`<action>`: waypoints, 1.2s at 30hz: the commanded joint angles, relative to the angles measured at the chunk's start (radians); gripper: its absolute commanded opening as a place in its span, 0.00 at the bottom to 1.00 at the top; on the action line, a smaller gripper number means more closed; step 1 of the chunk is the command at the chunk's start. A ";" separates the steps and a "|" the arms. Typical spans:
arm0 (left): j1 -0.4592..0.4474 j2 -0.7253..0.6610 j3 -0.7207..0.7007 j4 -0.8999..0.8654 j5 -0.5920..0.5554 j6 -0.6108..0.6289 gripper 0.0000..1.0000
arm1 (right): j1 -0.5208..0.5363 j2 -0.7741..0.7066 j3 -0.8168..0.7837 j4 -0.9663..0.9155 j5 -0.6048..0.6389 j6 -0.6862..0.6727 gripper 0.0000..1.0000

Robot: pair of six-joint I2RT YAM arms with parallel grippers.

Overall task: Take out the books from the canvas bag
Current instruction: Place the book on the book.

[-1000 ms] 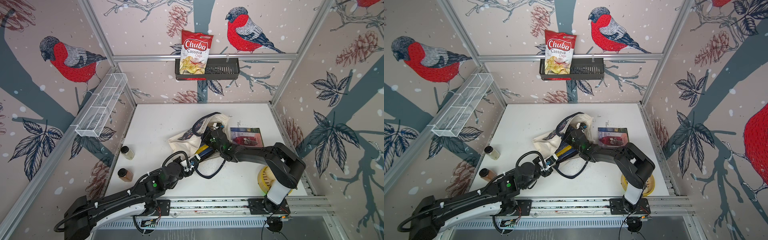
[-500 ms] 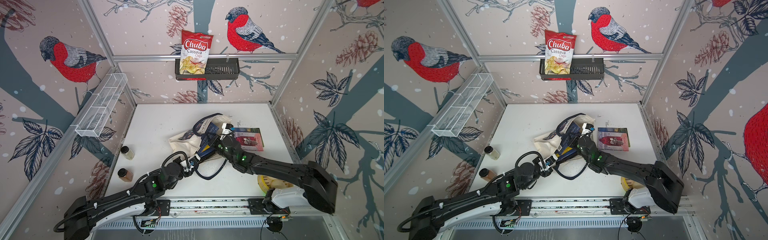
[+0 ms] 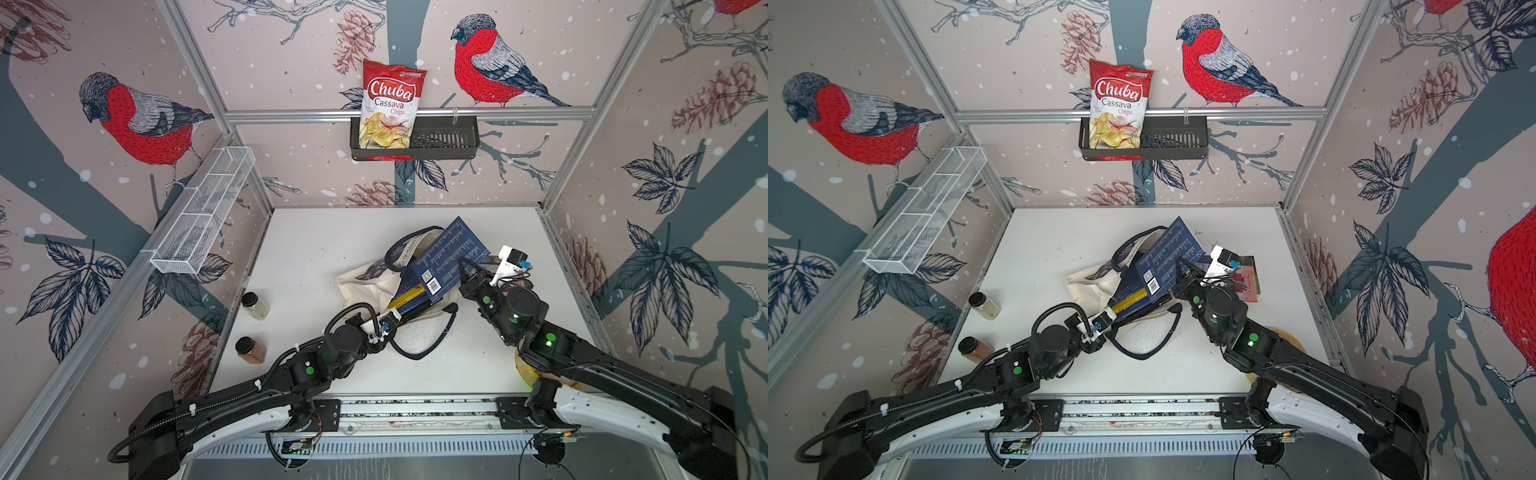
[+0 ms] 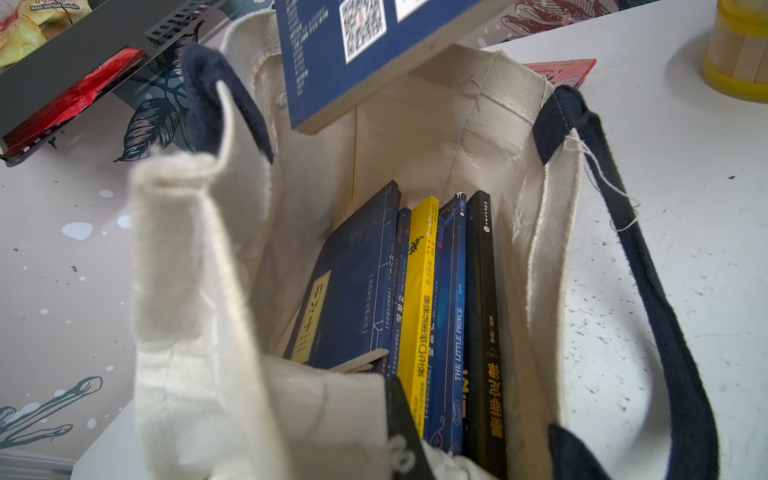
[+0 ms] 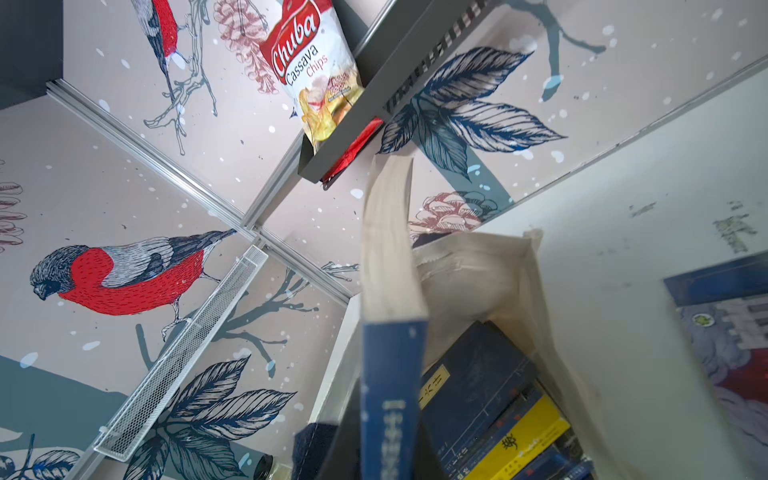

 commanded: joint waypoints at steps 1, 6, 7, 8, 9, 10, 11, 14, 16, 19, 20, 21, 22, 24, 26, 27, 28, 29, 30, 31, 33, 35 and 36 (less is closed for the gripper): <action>-0.003 -0.006 0.009 0.083 -0.028 0.037 0.00 | -0.022 -0.058 0.008 -0.054 0.073 -0.052 0.00; -0.002 0.000 0.011 0.078 -0.051 0.048 0.00 | -0.162 -0.139 -0.022 -0.064 0.048 -0.044 0.00; -0.002 0.002 0.013 0.075 -0.053 0.048 0.00 | -0.197 -0.151 -0.024 -0.069 0.032 -0.042 0.00; -0.003 0.002 0.013 0.074 -0.053 0.045 0.00 | -0.237 -0.162 -0.025 -0.076 0.015 -0.034 0.00; -0.003 0.002 0.012 0.074 -0.054 0.046 0.00 | -0.277 -0.172 -0.025 -0.086 -0.007 -0.020 0.00; -0.003 0.002 0.012 0.074 -0.055 0.047 0.00 | -0.327 -0.181 -0.029 -0.086 -0.039 -0.011 0.00; -0.003 0.001 0.013 0.074 -0.056 0.049 0.00 | -0.367 -0.186 -0.034 -0.086 -0.068 -0.001 0.00; -0.003 0.004 0.012 0.075 -0.064 0.059 0.00 | -0.500 -0.190 -0.050 -0.105 -0.145 0.043 0.00; -0.003 0.006 0.013 0.076 -0.077 0.063 0.00 | -0.598 -0.190 -0.072 -0.100 -0.222 0.074 0.00; -0.002 0.009 0.008 0.090 -0.089 0.071 0.00 | -0.724 -0.186 -0.132 -0.040 -0.340 0.119 0.00; -0.002 0.010 0.008 0.094 -0.094 0.077 0.00 | -0.757 -0.177 -0.150 -0.026 -0.369 0.137 0.00; -0.003 0.012 0.007 0.097 -0.098 0.082 0.00 | -0.793 -0.165 -0.172 0.000 -0.406 0.153 0.00; -0.003 0.012 0.006 0.101 -0.100 0.084 0.00 | -0.822 -0.151 -0.192 0.026 -0.441 0.174 0.00; -0.002 0.010 0.005 0.105 -0.104 0.086 0.00 | -0.879 -0.110 -0.244 0.096 -0.521 0.222 0.00; -0.003 0.009 0.003 0.106 -0.099 0.086 0.00 | -0.910 -0.065 -0.290 0.168 -0.565 0.263 0.00; -0.003 0.009 0.003 0.108 -0.094 0.084 0.00 | -0.919 -0.038 -0.308 0.206 -0.586 0.278 0.00; -0.003 0.010 0.002 0.108 -0.095 0.085 0.00 | -0.922 -0.011 -0.317 0.234 -0.598 0.279 0.00; -0.003 0.009 0.003 0.107 -0.093 0.085 0.00 | -0.925 0.015 -0.316 0.236 -0.607 0.275 0.00; -0.002 0.010 0.001 0.108 -0.091 0.084 0.00 | -0.925 0.041 -0.312 0.242 -0.612 0.262 0.00; -0.003 0.009 0.002 0.107 -0.087 0.083 0.00 | -0.924 0.061 -0.314 0.259 -0.612 0.264 0.00; -0.002 0.009 0.001 0.108 -0.081 0.081 0.00 | -0.926 0.098 -0.336 0.318 -0.616 0.294 0.00; -0.003 0.009 0.002 0.109 -0.076 0.081 0.00 | -0.921 0.133 -0.350 0.352 -0.595 0.304 0.00; -0.002 0.009 0.001 0.107 -0.073 0.081 0.00 | -0.920 0.157 -0.349 0.346 -0.588 0.314 0.00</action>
